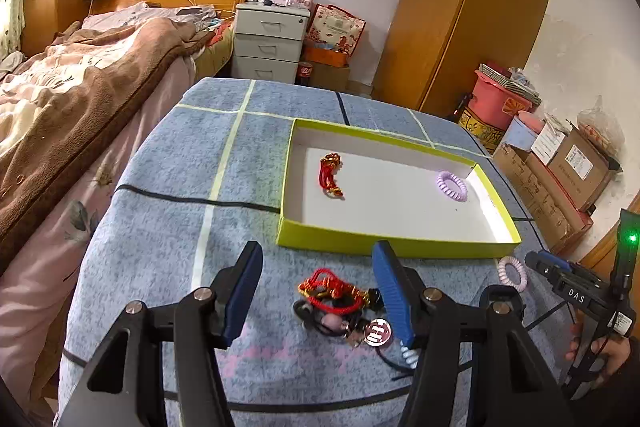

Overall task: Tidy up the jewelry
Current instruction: 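Grasp the pink spiral hair tie with the right tool while the left returns to the jewelry, then grasp the red knotted cord charm with the left tool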

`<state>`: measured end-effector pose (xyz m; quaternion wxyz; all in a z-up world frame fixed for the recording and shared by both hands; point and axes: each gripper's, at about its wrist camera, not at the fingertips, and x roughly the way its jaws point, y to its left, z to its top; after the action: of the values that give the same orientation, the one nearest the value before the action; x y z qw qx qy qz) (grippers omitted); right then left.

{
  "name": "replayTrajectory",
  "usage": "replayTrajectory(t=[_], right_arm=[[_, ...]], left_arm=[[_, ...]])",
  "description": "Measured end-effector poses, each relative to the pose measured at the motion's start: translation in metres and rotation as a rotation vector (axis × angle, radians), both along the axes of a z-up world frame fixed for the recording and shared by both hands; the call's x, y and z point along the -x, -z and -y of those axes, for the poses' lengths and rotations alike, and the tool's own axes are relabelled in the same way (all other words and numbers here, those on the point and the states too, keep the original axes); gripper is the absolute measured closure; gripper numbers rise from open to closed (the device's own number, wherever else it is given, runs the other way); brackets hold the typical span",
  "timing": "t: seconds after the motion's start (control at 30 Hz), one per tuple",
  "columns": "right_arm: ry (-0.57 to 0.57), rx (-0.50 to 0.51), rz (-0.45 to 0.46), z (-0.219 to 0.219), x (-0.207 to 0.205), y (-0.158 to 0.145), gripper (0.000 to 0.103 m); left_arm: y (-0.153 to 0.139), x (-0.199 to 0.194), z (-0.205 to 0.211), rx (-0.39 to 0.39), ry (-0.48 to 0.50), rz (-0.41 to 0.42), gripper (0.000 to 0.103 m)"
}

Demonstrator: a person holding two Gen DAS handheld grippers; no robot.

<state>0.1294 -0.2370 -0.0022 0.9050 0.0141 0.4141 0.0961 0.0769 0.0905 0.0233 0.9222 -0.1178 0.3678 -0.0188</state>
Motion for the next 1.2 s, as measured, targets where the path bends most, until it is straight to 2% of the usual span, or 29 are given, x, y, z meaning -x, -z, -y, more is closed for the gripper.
replayTrajectory(t=[0.07,0.23,0.37,0.63,0.67,0.73,0.8,0.83,0.97,1.1,1.2], right_arm=[[-0.004,0.001,-0.012,0.0,0.003,0.003,0.051],[-0.012,0.002,-0.024,0.0,0.002,0.005,0.051],[-0.015,0.02,-0.076,-0.003,-0.003,0.014,0.051],[-0.016,0.049,-0.078,-0.006,0.0,0.016,0.051],[-0.014,0.054,-0.076,-0.006,0.001,0.016,0.052],[-0.003,0.064,-0.076,-0.006,0.002,0.017,0.063],[0.01,0.063,-0.076,-0.003,0.002,0.017,0.081],[0.013,0.057,-0.077,-0.002,0.002,0.017,0.085],[0.018,0.052,-0.076,0.0,0.002,0.016,0.091],[0.026,0.036,-0.06,0.003,0.003,0.014,0.093],[0.029,0.018,-0.047,0.005,0.005,0.011,0.093]], left_arm=[[0.002,0.005,-0.002,0.011,0.002,0.001,0.043],[0.009,0.016,-0.013,0.029,-0.026,-0.016,0.04],[0.012,0.026,-0.024,0.051,-0.055,-0.018,0.04],[0.018,0.034,-0.035,0.061,-0.085,-0.05,0.04],[0.019,0.035,-0.035,0.062,-0.084,-0.056,0.04],[0.021,0.036,-0.035,0.061,-0.083,-0.06,0.04],[0.023,0.035,-0.034,0.067,-0.067,-0.067,0.04],[0.024,0.035,-0.034,0.066,-0.063,-0.066,0.04],[0.027,0.031,-0.032,0.067,-0.041,-0.08,0.04],[0.027,0.025,-0.025,0.066,-0.004,-0.081,0.04],[0.029,0.016,-0.023,0.108,0.02,-0.077,0.04]])
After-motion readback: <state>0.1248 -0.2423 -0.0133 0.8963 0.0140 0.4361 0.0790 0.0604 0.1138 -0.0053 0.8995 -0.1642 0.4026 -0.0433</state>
